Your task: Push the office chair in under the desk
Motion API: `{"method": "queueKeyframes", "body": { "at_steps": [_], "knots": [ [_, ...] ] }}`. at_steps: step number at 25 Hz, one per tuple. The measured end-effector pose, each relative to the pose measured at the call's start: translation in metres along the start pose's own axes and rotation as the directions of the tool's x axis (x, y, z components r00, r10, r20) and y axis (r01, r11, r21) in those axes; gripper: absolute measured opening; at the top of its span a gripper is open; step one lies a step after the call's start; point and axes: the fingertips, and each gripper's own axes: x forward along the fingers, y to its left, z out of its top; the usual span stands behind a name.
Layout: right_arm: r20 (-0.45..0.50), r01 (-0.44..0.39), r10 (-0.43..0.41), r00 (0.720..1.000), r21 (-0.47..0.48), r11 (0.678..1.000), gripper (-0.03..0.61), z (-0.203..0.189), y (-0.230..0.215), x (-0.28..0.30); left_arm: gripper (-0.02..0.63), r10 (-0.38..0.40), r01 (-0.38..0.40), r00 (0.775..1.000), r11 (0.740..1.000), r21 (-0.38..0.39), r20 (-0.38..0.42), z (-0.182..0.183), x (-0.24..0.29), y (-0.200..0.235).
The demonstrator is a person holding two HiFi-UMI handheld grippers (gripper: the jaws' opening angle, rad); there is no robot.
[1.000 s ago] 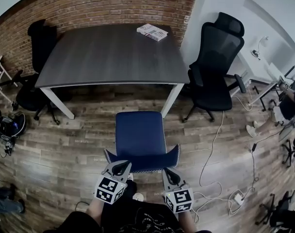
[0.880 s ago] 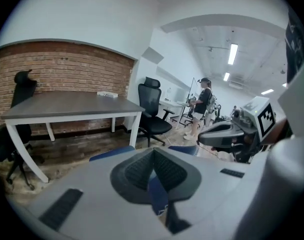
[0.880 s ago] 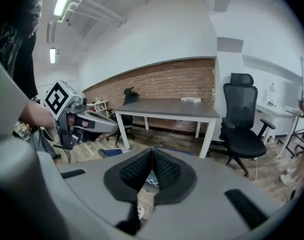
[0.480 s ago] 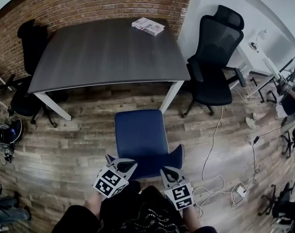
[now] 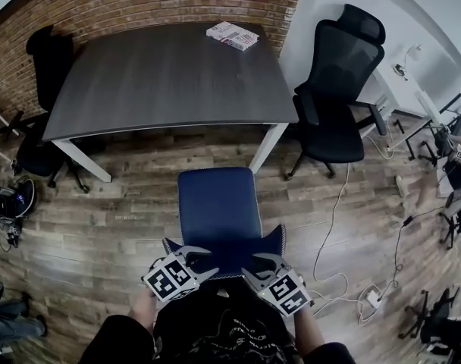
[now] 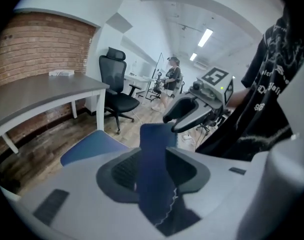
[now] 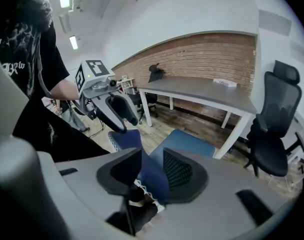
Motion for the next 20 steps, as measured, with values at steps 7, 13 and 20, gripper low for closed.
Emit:
{"method": "queueKeyframes", "body": {
  "at_steps": [7,13,20],
  "knots": [
    [-0.137,-0.201,0.178,0.974,-0.176,0.964,0.207,-0.01,0.013,0.007,0.258,-0.02,0.029,0.987,0.998,0.056,-0.158,-0.02,0.003,-0.015],
    [-0.317,-0.336,0.238,0.918,-0.305,0.891,0.238,-0.035,0.029,0.015,0.29,0.018,0.03,0.946,0.989,0.142,-0.325,-0.048,0.007,-0.016],
    [-0.422,-0.376,0.204,0.883,-0.377,0.847,0.25,-0.062,0.03,0.033,0.305,0.08,0.038,0.896,0.966,0.254,-0.437,-0.077,0.023,-0.013]
  ]
}}
